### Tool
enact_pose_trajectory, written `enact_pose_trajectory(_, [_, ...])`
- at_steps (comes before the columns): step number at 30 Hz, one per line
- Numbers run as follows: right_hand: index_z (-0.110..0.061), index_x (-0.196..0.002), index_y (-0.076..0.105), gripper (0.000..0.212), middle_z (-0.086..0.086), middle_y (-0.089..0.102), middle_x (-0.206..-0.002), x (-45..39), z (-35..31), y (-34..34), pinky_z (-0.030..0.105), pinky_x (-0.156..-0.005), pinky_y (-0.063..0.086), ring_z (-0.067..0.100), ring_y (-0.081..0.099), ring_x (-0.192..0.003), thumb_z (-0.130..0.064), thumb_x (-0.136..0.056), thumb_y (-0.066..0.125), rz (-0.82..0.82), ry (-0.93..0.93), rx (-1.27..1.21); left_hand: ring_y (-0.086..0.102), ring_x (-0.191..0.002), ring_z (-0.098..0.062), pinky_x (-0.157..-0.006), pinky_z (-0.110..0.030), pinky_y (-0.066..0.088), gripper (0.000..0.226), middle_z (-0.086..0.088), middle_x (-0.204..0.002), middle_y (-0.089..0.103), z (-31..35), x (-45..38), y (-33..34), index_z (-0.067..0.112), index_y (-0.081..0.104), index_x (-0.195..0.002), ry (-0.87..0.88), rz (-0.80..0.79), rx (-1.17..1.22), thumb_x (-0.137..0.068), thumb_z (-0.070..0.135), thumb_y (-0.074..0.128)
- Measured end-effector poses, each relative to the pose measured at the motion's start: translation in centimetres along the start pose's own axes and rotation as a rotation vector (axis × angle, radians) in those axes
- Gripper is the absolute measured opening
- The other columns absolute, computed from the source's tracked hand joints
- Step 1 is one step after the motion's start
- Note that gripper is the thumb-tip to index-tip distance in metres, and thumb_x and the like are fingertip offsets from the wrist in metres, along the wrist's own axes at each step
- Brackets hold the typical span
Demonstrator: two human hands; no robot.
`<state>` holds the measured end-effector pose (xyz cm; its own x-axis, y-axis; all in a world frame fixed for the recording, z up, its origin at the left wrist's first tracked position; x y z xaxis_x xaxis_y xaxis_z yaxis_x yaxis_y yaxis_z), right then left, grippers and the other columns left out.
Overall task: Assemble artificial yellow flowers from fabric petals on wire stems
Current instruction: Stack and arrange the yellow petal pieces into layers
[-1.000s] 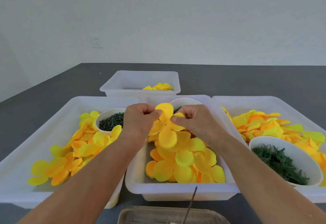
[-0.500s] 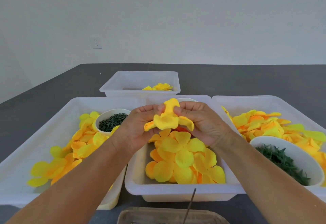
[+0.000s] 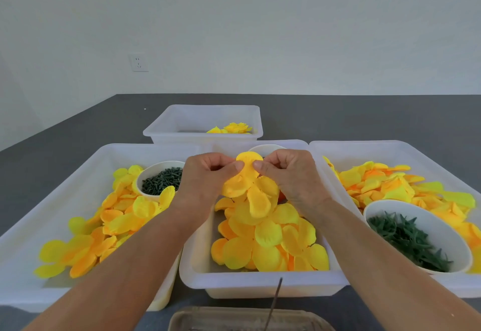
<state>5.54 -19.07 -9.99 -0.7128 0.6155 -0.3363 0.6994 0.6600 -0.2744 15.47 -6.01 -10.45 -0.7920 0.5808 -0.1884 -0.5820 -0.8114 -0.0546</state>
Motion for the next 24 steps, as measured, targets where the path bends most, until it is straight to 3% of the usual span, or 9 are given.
enact_pose_trajectory(3, [-0.007,-0.071,0.069,0.012,0.007,0.064,-0.067,0.2,0.1,0.2,0.035,-0.062,0.044,0.02,0.053,-0.063,-0.014,-0.08,0.072,-0.037,0.067,-0.196,0.066,-0.063,-0.019,-0.055,-0.029,0.057,0.011,-0.011,-0.072,0.07,-1.2,0.1,1.0,0.002,0.066,-0.079,-0.253,-0.127,0.331,-0.079,0.012,0.062])
enact_pose_trajectory(6, [-0.01,-0.074,0.07,0.007,0.014,0.067,-0.075,0.4,-0.1,0.4,0.038,-0.065,0.05,0.025,0.058,-0.068,-0.012,-0.081,0.07,-0.083,0.089,-0.228,0.065,-0.08,-0.027,-0.071,-0.036,0.056,0.023,-0.018,-0.092,0.068,-1.9,0.2,1.3,-0.006,0.063,-0.102,-0.374,-0.192,0.368,-0.087,0.01,0.055])
enact_pose_trajectory(9, [-0.01,-0.075,0.071,0.008,0.005,0.068,-0.072,0.3,-0.4,0.3,0.027,-0.064,0.052,0.011,0.061,-0.066,-0.009,-0.083,0.069,-0.077,0.0,-0.083,0.064,-0.071,-0.022,-0.061,-0.03,0.056,0.016,-0.016,-0.086,0.067,-1.8,0.2,1.2,-0.004,0.063,-0.096,-0.345,-0.187,0.307,-0.091,0.007,0.052])
enact_pose_trajectory(12, [-0.006,-0.074,0.07,0.008,-0.002,0.063,-0.065,0.5,-1.6,0.1,0.014,-0.059,0.045,0.003,0.054,-0.059,-0.006,-0.082,0.068,0.051,-0.189,0.188,0.064,-0.057,-0.016,-0.052,-0.024,0.054,0.013,-0.013,-0.075,0.067,-1.3,0.2,1.2,-0.001,0.064,-0.083,-0.237,-0.137,0.18,-0.09,0.005,0.055])
enact_pose_trajectory(16, [-0.002,-0.084,0.072,0.007,0.01,0.069,-0.079,0.9,-2.8,0.5,0.035,-0.073,0.049,0.025,0.06,-0.074,-0.006,-0.083,0.066,0.12,-0.368,0.385,0.066,-0.054,-0.016,-0.05,-0.022,0.053,0.014,-0.011,-0.068,0.069,-1.2,0.3,1.2,-0.002,0.065,-0.08,-0.199,-0.107,0.162,-0.089,0.004,0.056])
enact_pose_trajectory(21, [-0.001,-0.099,0.07,0.018,0.014,0.069,-0.096,1.2,-3.2,1.0,0.036,-0.084,0.044,0.029,0.061,-0.092,-0.012,-0.09,0.06,0.121,-0.479,0.525,0.066,-0.054,-0.016,-0.049,-0.023,0.053,0.014,-0.012,-0.068,0.068,-1.1,0.2,1.1,-0.003,0.064,-0.081,-0.204,-0.104,0.186,-0.09,0.004,0.056])
enact_pose_trajectory(24, [0.002,-0.106,0.067,0.023,0.017,0.068,-0.105,1.2,-3.4,1.8,0.044,-0.089,0.045,0.033,0.06,-0.101,-0.014,-0.093,0.055,0.074,-0.517,0.65,0.067,-0.057,-0.017,-0.051,-0.024,0.055,0.013,-0.014,-0.072,0.069,-1.1,0.2,1.1,-0.005,0.064,-0.084,-0.212,-0.093,0.217,-0.089,0.005,0.057])
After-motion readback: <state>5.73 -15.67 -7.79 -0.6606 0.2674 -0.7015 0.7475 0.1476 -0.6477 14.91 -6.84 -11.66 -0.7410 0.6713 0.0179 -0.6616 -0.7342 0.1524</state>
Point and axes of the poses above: each hand's wrist, its own x-axis away from the middle knuckle, its own y-axis out of the palm, z = x × y, the point moved 7 cm from there along -x, towards the middle knuckle
